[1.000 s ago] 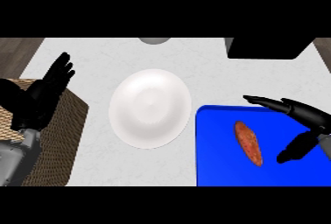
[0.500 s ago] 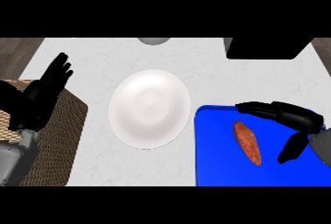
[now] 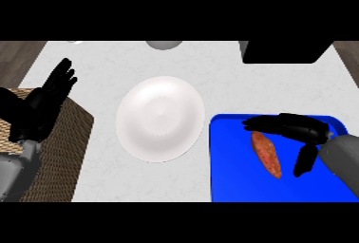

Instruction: Pick the sweet potato from the tray and place it in the plate

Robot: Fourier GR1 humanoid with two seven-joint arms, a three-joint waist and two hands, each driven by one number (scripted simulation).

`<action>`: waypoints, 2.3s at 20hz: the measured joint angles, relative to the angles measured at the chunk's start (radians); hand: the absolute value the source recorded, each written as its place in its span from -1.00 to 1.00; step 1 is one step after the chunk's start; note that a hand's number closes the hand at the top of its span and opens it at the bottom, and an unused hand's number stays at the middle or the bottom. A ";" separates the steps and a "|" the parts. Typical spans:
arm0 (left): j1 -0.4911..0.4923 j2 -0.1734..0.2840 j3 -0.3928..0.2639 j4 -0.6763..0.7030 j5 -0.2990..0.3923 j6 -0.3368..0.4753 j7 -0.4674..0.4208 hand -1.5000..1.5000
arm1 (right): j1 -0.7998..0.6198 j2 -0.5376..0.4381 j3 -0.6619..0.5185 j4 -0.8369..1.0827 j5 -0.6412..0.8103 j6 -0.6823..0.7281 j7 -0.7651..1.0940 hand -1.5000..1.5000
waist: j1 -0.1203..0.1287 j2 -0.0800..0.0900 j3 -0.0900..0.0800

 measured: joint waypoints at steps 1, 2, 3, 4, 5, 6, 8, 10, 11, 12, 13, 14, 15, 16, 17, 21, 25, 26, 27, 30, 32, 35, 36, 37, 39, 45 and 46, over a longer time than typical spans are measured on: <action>0.000 -0.001 -0.003 0.000 0.000 0.003 -0.003 0.00 | -0.010 0.008 0.003 0.011 0.005 -0.001 0.001 -1.00 | 0.001 0.000 0.001; 0.004 0.001 -0.006 -0.002 -0.005 0.009 -0.004 0.00 | -0.014 0.011 0.008 0.014 0.011 -0.003 0.002 -1.00 | -0.001 -0.002 0.001; 0.002 0.004 -0.004 -0.002 0.002 0.009 0.000 0.00 | -0.016 0.018 0.012 0.025 0.019 -0.009 0.001 -1.00 | -0.002 -0.001 0.000; 0.004 0.005 -0.005 -0.003 0.004 0.012 0.000 0.00 | -0.012 0.030 0.019 0.034 0.029 -0.021 0.003 -1.00 | -0.003 -0.002 0.000; 0.002 0.008 -0.004 -0.001 0.009 0.011 0.003 0.00 | -0.021 0.037 0.019 0.045 0.035 -0.023 0.001 -1.00 | -0.003 -0.001 0.000; 0.005 0.006 -0.006 -0.003 0.009 0.012 -0.005 0.00 | -0.027 0.038 0.020 0.055 0.038 -0.022 -0.002 -1.00 | -0.003 -0.002 0.000; 0.006 0.010 -0.006 -0.004 0.013 0.011 -0.006 0.00 | -0.032 0.062 0.027 0.075 0.051 -0.032 0.001 -1.00 | -0.003 -0.002 0.000; 0.011 0.010 -0.009 -0.007 0.011 0.019 -0.012 0.00 | -0.036 0.073 0.032 0.087 0.064 -0.039 -0.002 -1.00 | -0.006 -0.003 0.000; 0.014 0.012 -0.009 -0.013 0.012 0.019 -0.012 0.00 | -0.034 0.078 0.037 0.092 0.075 -0.046 -0.003 -1.00 | -0.007 -0.004 0.000; 0.011 0.013 -0.010 -0.011 0.014 0.019 -0.013 0.00 | -0.041 0.088 0.042 0.106 0.085 -0.051 -0.005 -1.00 | -0.006 -0.002 -0.001; 0.010 0.012 -0.013 -0.011 0.014 0.023 -0.008 0.00 | -0.043 0.096 0.047 0.110 0.094 -0.051 -0.004 -1.00 | -0.008 -0.003 -0.001; 0.011 0.010 -0.016 -0.015 0.013 0.028 -0.005 0.00 | -0.044 0.098 0.053 0.119 0.104 -0.056 -0.011 -1.00 | -0.007 -0.003 -0.001; 0.008 0.013 -0.019 -0.009 0.014 0.029 -0.004 0.00 | -0.051 0.102 0.062 0.119 0.116 -0.052 -0.013 1.00 | -0.010 -0.003 -0.001; 0.009 0.015 -0.019 -0.006 0.015 0.030 -0.009 0.00 | -0.056 0.106 0.072 0.121 0.129 -0.053 -0.018 1.00 | -0.010 -0.004 -0.001; 0.004 0.016 -0.022 -0.001 0.016 0.030 -0.010 0.00 | -0.060 0.109 0.084 0.125 0.146 -0.060 -0.028 1.00 | -0.011 -0.003 -0.001; 0.010 0.024 -0.025 -0.007 0.024 0.035 -0.006 0.00 | -0.059 0.111 0.105 0.115 0.173 -0.088 -0.070 1.00 | -0.014 -0.009 -0.006; 0.012 0.023 -0.031 -0.013 0.028 0.048 -0.007 0.00 | -0.064 0.126 0.105 0.123 0.179 -0.093 -0.088 1.00 | -0.015 -0.012 -0.008; 0.010 0.022 -0.034 -0.011 0.028 0.047 -0.011 0.00 | -0.067 0.130 0.103 0.130 0.176 -0.093 -0.093 1.00 | -0.015 -0.011 -0.008; 0.010 0.025 -0.035 -0.007 0.029 0.048 -0.013 0.00 | -0.064 0.131 0.101 0.127 0.176 -0.096 -0.095 1.00 | -0.018 -0.013 -0.008; 0.016 0.036 -0.032 -0.001 0.039 0.043 -0.022 0.00 | -0.056 0.134 0.077 0.120 0.160 -0.109 -0.095 1.00 | -0.025 -0.012 -0.007; 0.020 0.046 -0.031 -0.001 0.043 0.044 -0.019 0.00 | -0.048 0.157 0.054 0.107 0.155 -0.144 -0.069 1.00 | -0.030 -0.014 -0.009; 0.029 0.061 -0.030 -0.006 0.054 0.049 -0.012 0.00 | -0.047 0.285 0.063 0.052 0.182 -0.187 0.104 1.00 | -0.039 -0.024 -0.018; 0.029 0.064 -0.032 -0.008 0.060 0.050 -0.002 0.00 | -0.050 0.332 0.068 0.036 0.192 -0.197 0.162 1.00 | -0.042 -0.027 -0.021; 0.028 0.069 -0.034 -0.011 0.064 0.049 0.004 0.00 | -0.052 0.381 0.075 0.024 0.202 -0.209 0.217 1.00 | -0.039 -0.029 -0.024; 0.028 0.074 -0.034 -0.012 0.070 0.049 0.010 0.00 | -0.056 0.478 0.078 -0.001 0.220 -0.248 0.333 1.00 | -0.040 -0.032 -0.027; 0.023 0.078 -0.037 -0.005 0.086 0.048 0.021 0.00 | -0.068 0.635 0.075 -0.136 0.261 -0.487 0.650 1.00 | -0.038 -0.032 -0.025; 0.022 0.077 -0.037 -0.004 0.086 0.049 0.020 0.00 | -0.073 0.646 0.075 -0.159 0.273 -0.532 0.702 1.00 | -0.037 -0.032 -0.025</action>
